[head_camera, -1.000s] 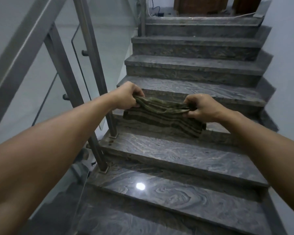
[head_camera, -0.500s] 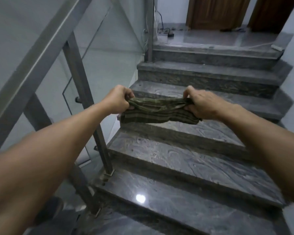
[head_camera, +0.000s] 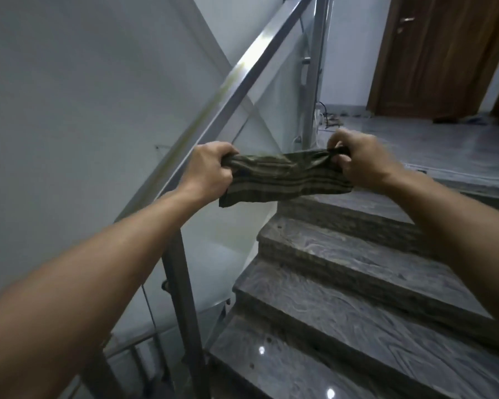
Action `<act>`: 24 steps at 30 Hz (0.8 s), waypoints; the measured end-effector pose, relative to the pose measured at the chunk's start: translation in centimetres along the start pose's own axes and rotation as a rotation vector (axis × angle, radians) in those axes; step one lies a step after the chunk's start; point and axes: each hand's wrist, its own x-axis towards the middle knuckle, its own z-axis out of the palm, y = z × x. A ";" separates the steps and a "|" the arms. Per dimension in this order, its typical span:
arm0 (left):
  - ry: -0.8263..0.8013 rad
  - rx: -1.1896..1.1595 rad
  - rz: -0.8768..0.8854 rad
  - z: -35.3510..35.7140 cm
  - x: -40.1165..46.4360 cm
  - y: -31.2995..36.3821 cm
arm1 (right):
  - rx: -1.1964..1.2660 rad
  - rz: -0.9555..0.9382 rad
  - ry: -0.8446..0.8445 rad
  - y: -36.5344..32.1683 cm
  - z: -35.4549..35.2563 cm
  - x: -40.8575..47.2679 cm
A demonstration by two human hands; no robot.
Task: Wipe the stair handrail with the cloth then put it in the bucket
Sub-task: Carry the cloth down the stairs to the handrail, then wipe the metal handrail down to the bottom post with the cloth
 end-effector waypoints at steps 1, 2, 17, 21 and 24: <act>0.048 -0.021 -0.007 -0.9 2.2 0.0 | 0.009 -0.016 0.033 -0.3 -0.5 2.6; 0.084 -0.032 -0.015 -1.9 4.2 0.1 | 0.017 -0.032 0.060 -0.7 -1.1 4.9; 0.176 0.080 -0.180 -3.7 25.0 -0.3 | -0.144 -0.103 0.169 -1.2 -6.4 29.1; 0.182 0.141 -0.214 -1.7 29.5 0.0 | -0.135 -0.083 0.166 1.4 -6.2 34.8; 0.199 0.167 -0.231 -0.1 33.5 0.4 | -0.138 -0.072 0.192 3.7 -6.7 39.5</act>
